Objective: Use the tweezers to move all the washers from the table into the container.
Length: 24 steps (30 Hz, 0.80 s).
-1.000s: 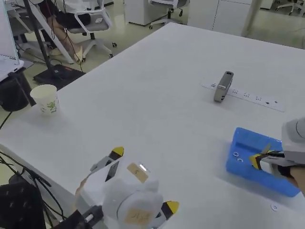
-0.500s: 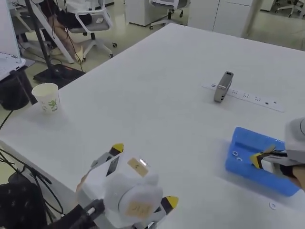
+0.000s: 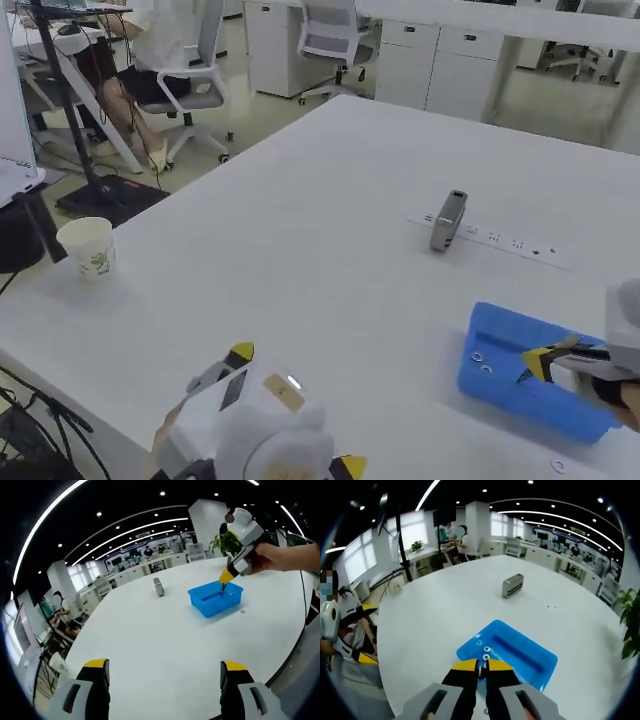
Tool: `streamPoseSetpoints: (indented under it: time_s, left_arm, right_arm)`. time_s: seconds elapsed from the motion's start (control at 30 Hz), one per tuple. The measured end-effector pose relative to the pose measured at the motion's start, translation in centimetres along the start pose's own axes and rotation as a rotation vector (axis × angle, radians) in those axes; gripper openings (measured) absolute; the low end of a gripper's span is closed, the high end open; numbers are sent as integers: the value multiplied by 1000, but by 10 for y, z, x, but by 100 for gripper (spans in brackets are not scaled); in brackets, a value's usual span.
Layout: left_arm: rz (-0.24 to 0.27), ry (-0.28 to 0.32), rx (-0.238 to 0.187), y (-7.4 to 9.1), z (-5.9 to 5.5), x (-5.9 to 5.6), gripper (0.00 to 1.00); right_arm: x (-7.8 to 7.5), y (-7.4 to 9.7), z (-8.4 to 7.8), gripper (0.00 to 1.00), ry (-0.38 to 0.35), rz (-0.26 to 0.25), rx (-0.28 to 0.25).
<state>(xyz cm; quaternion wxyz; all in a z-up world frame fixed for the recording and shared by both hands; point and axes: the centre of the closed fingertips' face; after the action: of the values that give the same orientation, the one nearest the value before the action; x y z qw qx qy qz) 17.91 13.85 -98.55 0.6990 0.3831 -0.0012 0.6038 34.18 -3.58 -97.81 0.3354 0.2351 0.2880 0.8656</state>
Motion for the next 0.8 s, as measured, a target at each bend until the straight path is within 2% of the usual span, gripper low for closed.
streamPoseSetpoints:
  time_s: [0.1,0.27,0.37,0.47,0.57,0.63,0.8]
  left_arm:
    - [-4,-1,-3,0,1,0,94]
    - [20,21,-10,2,1,6,94]
    - [22,29,-18,2,1,7,93]
    - [24,22,-4,1,-1,6,93]
    - [17,19,3,0,-2,5,93]
    - [17,16,0,0,-1,4,93]
    - [28,18,-12,1,1,6,93]
  right_arm:
    - [0,12,0,1,-9,-1,-16]
    - [13,35,-4,1,-6,6,-44]
    - [18,47,-10,1,0,-3,-45]
    - [21,55,-18,1,-26,-2,-43]
    - [17,62,-29,1,-42,-18,-40]
    - [15,65,-35,1,-80,-19,-41]
    - [0,71,-48,1,-128,-42,-46]
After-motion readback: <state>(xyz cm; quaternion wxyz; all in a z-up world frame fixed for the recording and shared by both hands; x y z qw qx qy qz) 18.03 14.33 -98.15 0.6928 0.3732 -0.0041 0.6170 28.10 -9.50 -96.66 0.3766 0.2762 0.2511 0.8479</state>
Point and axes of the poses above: the centre of the closed fingertips' face, and the gripper's own axes: y roughly backward along the fingers, x roughly to its left, z roughly out of its top, and after that the axes turned 15 degrees about -y, right-handed
